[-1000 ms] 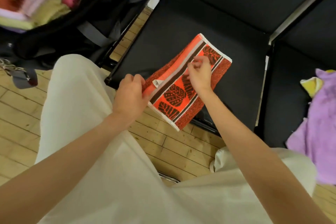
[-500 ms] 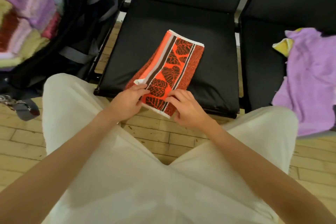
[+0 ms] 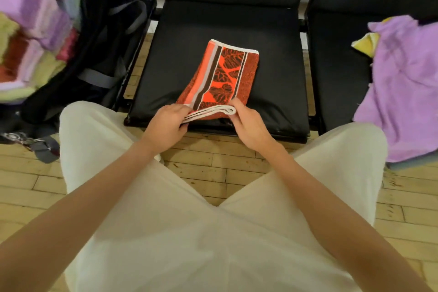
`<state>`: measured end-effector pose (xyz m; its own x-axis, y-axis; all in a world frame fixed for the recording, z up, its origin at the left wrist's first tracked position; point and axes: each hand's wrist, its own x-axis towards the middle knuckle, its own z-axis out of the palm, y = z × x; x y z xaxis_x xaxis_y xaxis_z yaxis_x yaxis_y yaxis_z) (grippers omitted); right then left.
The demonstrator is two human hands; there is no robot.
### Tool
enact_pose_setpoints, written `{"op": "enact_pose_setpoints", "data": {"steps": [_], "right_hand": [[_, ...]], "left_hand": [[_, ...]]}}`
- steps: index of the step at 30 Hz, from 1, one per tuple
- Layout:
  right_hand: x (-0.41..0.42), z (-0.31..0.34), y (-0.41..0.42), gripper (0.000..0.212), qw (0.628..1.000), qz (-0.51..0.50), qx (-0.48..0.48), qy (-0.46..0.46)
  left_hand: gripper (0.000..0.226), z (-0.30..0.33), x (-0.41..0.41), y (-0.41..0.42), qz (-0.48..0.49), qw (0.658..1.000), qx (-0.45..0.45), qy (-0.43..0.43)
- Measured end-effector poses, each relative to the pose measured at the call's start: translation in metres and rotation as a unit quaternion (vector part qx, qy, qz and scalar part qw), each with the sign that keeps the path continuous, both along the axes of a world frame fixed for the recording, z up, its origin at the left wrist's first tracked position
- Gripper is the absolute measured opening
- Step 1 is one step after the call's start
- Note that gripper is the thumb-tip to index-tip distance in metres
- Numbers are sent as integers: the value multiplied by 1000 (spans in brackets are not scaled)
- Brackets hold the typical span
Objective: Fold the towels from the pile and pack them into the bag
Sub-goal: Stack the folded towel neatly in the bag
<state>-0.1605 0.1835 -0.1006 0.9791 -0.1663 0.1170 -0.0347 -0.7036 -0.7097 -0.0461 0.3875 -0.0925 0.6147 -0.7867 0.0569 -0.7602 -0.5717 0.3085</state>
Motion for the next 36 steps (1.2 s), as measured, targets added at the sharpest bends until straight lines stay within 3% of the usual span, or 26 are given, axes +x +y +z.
{"op": "enact_pose_setpoints", "data": {"steps": [5, 10, 13, 17, 22, 27, 29, 33, 36], "right_hand": [[-7, 15, -24, 16, 996, -67, 48, -24], [-3, 19, -28, 27, 988, -134, 78, -26], [4, 11, -24, 28, 979, -200, 33, -3], [9, -2, -25, 30, 961, -261, -69, 68], [17, -16, -27, 27, 944, -273, -138, 123], [22, -17, -23, 20, 928, -318, -152, 124], [22, -16, -26, 20, 936, -311, -142, 87], [15, -14, -38, 31, 985, -135, -95, 39], [2, -7, -47, 47, 992, -17, -84, 88]], "left_hand": [[19, 44, 4, -14, 13, 978, -63, 199], [11, 63, 3, -28, 104, 926, -184, 313], [20, 45, 3, -45, 198, 916, -208, 280], [24, 14, 0, -64, 292, 919, -173, 203], [27, -8, -6, -72, 306, 936, -124, 124], [55, -19, -1, -70, 319, 938, -123, 65], [54, -15, 4, -63, 273, 955, -117, 21], [30, 0, 8, -46, -1, 999, -39, -1], [58, 3, 3, -35, -93, 992, 69, 59]]}}
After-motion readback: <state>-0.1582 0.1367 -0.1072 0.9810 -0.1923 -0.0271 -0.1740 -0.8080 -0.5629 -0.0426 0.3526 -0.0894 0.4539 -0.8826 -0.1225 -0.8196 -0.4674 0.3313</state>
